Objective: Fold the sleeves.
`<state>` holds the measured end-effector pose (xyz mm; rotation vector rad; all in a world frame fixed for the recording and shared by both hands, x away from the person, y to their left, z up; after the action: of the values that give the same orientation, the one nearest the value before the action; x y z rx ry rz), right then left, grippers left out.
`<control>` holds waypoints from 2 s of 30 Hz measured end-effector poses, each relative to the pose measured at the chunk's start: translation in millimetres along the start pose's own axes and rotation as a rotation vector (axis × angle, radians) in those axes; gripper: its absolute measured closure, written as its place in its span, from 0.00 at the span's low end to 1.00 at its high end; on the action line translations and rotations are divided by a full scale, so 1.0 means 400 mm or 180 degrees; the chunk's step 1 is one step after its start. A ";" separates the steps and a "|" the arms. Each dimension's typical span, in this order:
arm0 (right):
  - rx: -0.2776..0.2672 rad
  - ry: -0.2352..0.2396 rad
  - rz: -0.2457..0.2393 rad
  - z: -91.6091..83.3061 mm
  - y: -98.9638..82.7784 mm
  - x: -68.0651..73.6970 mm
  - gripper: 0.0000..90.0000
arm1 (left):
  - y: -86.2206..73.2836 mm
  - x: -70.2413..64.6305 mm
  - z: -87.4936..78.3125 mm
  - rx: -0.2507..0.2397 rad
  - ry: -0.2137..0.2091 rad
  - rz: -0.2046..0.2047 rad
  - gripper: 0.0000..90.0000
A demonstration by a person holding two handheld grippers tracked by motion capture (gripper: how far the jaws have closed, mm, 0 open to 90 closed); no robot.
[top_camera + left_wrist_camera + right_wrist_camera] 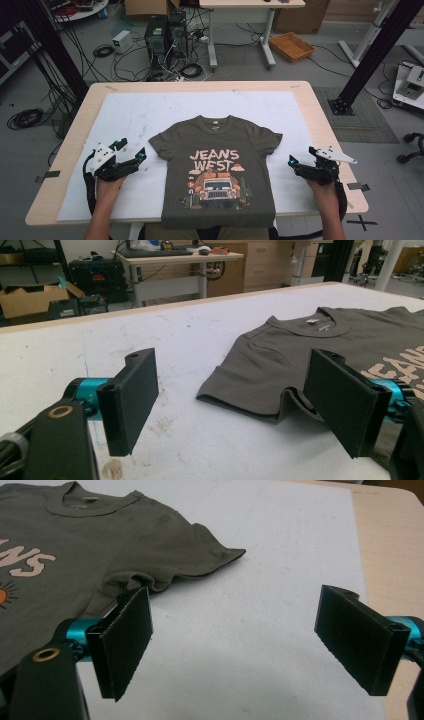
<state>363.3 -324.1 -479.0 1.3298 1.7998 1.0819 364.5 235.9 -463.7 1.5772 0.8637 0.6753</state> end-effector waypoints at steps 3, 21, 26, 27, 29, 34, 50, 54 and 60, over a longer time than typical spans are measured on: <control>0.0013 -0.0002 0.0045 0.000 0.001 -0.001 0.17 | 0.000 -0.004 0.001 0.0009 -0.0015 0.0019 0.24; 0.0046 0.0080 0.0157 0.033 0.121 0.057 0.17 | -0.003 0.005 0.006 0.0106 0.0058 -0.0068 0.24; 0.0076 -0.0043 0.0222 0.061 0.164 0.064 0.18 | -0.004 0.006 0.009 0.0137 0.0070 -0.0071 0.24; 0.0103 -0.0085 0.0250 0.068 0.167 0.064 0.18 | -0.004 0.006 0.010 0.0143 0.0074 -0.0081 0.24; 0.0195 -0.0168 0.0291 0.086 0.164 0.059 0.25 | -0.005 0.008 0.011 0.0163 0.0085 -0.0094 0.24; 0.0708 -0.0279 0.0373 0.148 0.118 0.050 0.37 | -0.006 0.010 0.012 0.0187 0.0089 -0.0108 0.24; 0.1140 -0.0301 0.0009 0.206 0.065 0.095 0.54 | -0.007 0.011 0.015 0.0220 0.0099 -0.0133 0.25; 0.1123 -0.0231 -0.0024 0.206 0.068 0.103 0.70 | -0.008 0.010 0.016 0.0244 0.0105 -0.0123 0.25; 0.1146 -0.0093 -0.0187 0.205 0.070 0.127 0.96 | -0.008 0.011 0.018 0.0269 0.0106 -0.0119 0.25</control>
<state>431.6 -251.8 -492.3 1.4764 2.0658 0.7243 372.1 235.8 -468.3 1.6252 0.9548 0.6471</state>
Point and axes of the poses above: each handheld gripper's, and its own axes: z roughly forward along the jaws, y roughly out of its top, x roughly to its left, the point moved 7 cm from there along z, roughly forward along the jaws, and after that the axes turned 7 degrees about -y, right-handed, at the moved point
